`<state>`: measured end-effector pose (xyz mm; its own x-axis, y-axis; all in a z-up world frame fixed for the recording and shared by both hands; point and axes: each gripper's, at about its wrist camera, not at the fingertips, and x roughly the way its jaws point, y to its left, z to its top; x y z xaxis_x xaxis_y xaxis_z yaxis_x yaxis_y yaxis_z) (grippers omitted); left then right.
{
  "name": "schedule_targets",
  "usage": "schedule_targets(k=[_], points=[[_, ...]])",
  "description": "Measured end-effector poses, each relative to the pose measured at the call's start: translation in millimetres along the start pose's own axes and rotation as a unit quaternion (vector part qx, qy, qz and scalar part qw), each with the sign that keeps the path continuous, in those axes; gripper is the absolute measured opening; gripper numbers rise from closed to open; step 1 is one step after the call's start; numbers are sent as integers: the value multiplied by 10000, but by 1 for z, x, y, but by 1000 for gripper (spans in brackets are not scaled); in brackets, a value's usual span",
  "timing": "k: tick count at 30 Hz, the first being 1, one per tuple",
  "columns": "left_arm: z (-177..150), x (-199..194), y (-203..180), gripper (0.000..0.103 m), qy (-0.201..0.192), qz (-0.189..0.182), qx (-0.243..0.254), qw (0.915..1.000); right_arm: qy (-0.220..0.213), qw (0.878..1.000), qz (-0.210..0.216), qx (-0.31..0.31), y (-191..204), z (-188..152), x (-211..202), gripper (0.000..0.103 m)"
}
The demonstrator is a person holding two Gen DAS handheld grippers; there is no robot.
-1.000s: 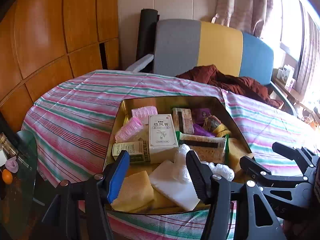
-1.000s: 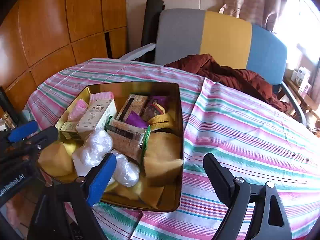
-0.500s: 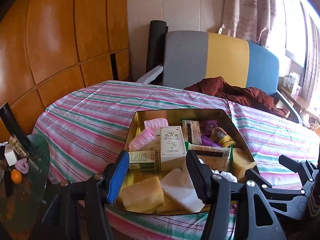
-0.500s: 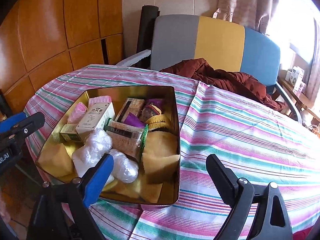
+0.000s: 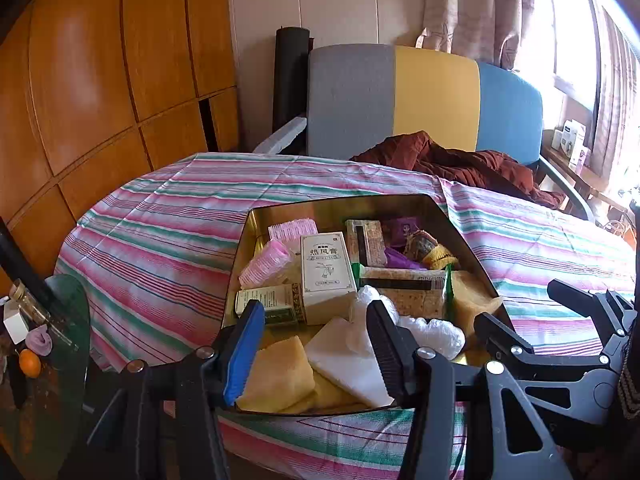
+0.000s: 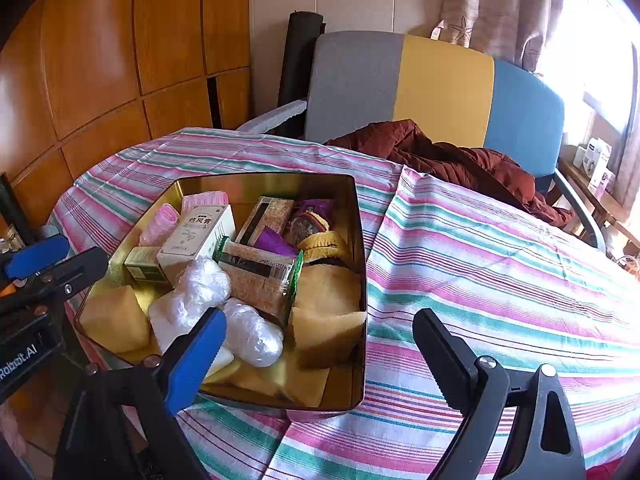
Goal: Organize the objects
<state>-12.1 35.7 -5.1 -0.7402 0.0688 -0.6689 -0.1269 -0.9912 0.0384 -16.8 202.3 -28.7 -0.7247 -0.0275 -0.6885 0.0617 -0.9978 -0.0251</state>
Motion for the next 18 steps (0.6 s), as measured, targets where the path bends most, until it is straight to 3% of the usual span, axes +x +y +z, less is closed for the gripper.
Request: schedule_targets(k=[18], points=[[-1, 10, 7, 49, 54, -33, -103, 9999, -34, 10000, -66, 47, -2, 0, 2, 96]])
